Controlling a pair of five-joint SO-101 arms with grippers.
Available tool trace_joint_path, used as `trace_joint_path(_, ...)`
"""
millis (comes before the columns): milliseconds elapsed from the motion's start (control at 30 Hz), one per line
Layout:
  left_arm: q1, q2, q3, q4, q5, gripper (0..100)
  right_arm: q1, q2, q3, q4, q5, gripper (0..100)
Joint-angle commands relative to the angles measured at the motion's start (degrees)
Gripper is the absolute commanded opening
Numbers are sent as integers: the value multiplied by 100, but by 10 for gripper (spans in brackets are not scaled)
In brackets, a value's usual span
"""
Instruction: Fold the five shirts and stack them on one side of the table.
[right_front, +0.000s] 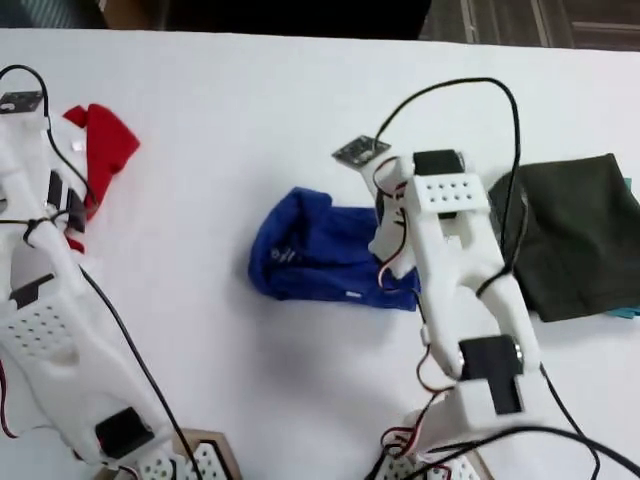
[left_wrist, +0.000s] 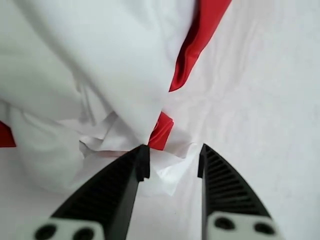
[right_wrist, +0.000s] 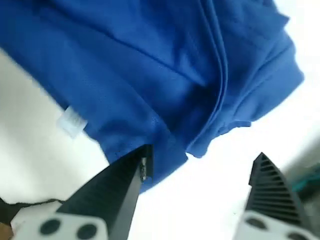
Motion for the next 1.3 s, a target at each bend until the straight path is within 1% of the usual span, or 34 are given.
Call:
trace_joint_path(0, 26, -422, -22, -35, -18, 184, 136, -541, -53, -189, 79, 315)
trace_joint_path(67, 26, -422, -22, -35, -18, 184, 251, -532, 44, -743, -9, 315)
trace_joint_path(167, 35, -422, -31, -35, -18, 184, 295, -198, 378, -1666, -343, 315)
trace_joint_path(267, 35, -422, -31, -35, -18, 184, 295, 426, 536, -2079, -431, 315)
trace_joint_path(333, 35, -422, -31, -35, -18, 184, 303, 769, 527, -2088, -431, 310)
trace_joint_path(400, 35, -422, -31, -35, -26, 184, 303, 910, 519, -2079, -431, 278)
trace_joint_path(500, 35, -422, -31, -35, -26, 184, 312, 884, 510, -2079, -422, 232)
trace_joint_path(667, 35, -422, -31, -79, -26, 184, 330, 725, 501, -2062, -404, 217)
trace_joint_path(767, 35, -422, -31, -123, -26, 184, 312, 743, 501, -1815, -396, 162)
trace_joint_path(933, 44, -422, -31, -123, -18, 184, 338, 708, 501, -1481, -387, 159)
trace_joint_path(1000, 44, -422, -31, -123, -18, 184, 365, 699, 484, -1508, -387, 127)
trace_joint_path(1133, 35, -422, -22, -88, -18, 184, 470, 699, 273, -1675, -387, 29)
trace_joint_path(1267, 35, -422, -22, -70, -18, 184, 532, 699, -70, -1648, -387, 29)
